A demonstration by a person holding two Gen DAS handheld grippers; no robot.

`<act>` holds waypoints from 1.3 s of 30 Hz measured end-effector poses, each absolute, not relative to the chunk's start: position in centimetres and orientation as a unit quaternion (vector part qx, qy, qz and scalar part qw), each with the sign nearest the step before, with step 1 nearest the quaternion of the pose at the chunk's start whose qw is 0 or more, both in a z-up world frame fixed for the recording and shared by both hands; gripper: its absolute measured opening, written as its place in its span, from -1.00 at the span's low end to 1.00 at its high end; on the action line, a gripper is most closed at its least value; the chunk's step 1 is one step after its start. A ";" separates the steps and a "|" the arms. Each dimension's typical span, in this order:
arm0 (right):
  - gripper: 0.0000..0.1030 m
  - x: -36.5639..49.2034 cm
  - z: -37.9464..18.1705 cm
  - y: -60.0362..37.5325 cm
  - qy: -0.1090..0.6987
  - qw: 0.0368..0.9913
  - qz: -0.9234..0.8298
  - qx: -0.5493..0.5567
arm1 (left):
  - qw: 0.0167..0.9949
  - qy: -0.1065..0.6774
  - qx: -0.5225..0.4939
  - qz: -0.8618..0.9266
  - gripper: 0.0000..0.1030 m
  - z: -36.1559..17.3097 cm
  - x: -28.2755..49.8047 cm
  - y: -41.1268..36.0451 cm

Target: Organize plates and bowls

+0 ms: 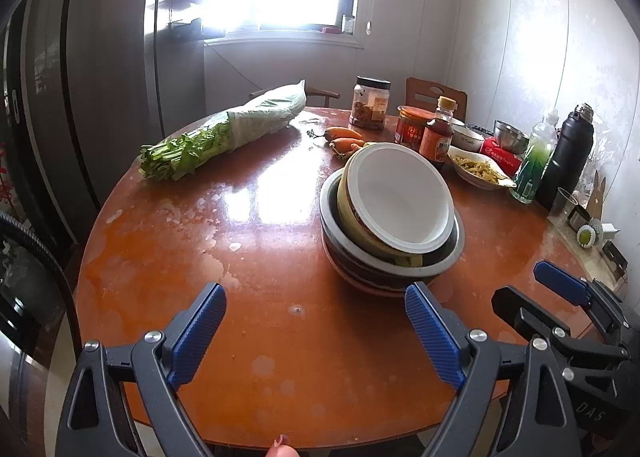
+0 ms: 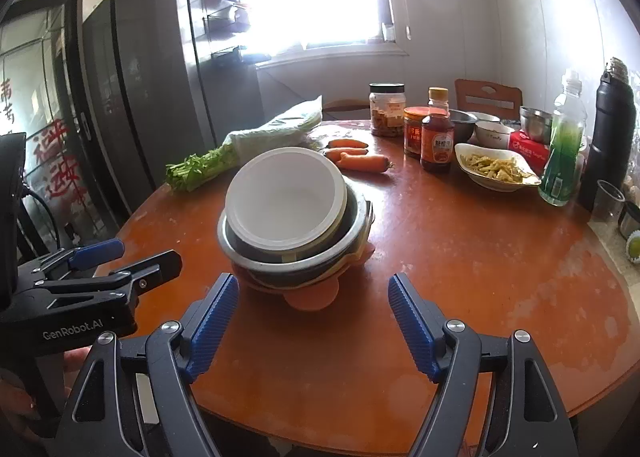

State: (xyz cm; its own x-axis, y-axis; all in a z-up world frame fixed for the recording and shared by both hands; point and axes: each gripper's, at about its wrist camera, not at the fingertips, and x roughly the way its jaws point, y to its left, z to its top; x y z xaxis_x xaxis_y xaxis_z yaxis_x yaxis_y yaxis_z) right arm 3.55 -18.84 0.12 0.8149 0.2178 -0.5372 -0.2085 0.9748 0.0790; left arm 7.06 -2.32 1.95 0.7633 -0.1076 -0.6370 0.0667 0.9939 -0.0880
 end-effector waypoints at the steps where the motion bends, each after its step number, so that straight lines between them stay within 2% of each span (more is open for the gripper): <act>1: 0.52 3.4 0.0 -18.8 0.283 0.953 0.111 0.007 | 0.939 0.341 -0.031 -0.046 0.77 1.9 6.9 -2.3; 24: 0.55 1.8 -3.8 -18.8 0.300 0.950 0.091 0.008 | 0.930 0.365 -0.031 -0.034 0.77 -2.1 5.3 -2.1; 39: 0.55 1.1 -4.4 -19.0 0.298 0.951 0.076 0.013 | 0.931 0.362 -0.030 -0.018 0.78 -2.8 4.8 -1.1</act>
State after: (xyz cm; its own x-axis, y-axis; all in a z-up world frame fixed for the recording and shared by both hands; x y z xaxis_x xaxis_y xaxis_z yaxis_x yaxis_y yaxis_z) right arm 1.12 -18.97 -4.36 0.8104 0.1532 -0.5654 -0.1378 0.9880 0.0703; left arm 4.84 -1.14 -2.75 0.7371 -0.0551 -0.6735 0.0118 0.9976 -0.0687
